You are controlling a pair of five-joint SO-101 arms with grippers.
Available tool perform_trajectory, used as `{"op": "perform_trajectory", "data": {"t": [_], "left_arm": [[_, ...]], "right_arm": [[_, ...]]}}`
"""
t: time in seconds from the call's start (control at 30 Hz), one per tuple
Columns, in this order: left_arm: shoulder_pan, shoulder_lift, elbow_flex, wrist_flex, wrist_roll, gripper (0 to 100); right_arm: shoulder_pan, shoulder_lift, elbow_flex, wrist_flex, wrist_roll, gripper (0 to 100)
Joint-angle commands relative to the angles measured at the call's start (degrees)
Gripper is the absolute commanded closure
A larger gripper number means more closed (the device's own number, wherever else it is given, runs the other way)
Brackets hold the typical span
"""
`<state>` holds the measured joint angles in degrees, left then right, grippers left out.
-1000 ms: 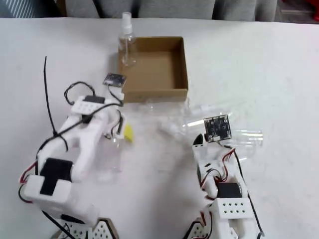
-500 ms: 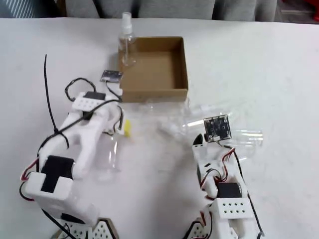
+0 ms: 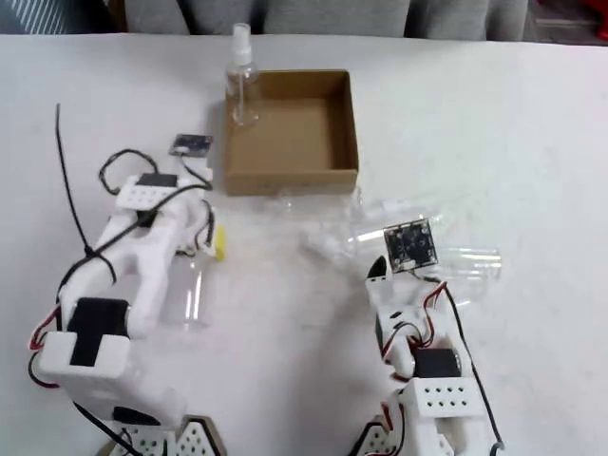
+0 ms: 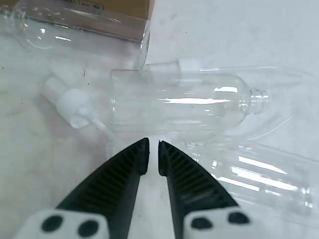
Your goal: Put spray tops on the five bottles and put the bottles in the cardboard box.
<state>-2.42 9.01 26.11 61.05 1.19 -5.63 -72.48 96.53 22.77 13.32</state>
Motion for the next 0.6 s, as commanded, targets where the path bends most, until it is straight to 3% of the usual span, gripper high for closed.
{"op": "perform_trajectory", "data": {"t": [0.0,0.3,0.57], "left_arm": [[-3.12,-8.31,-0.79,0.97,-0.53,98],[-3.12,-33.98,13.27,-8.53,-0.44,98],[-2.68,-59.65,20.75,-9.58,-0.35,98]], "right_arm": [[0.04,0.13,0.35,0.4,3.52,98.1],[0.04,-0.22,0.35,0.4,1.14,98.1],[-0.48,-0.22,0.35,0.57,1.41,98.1]]}}
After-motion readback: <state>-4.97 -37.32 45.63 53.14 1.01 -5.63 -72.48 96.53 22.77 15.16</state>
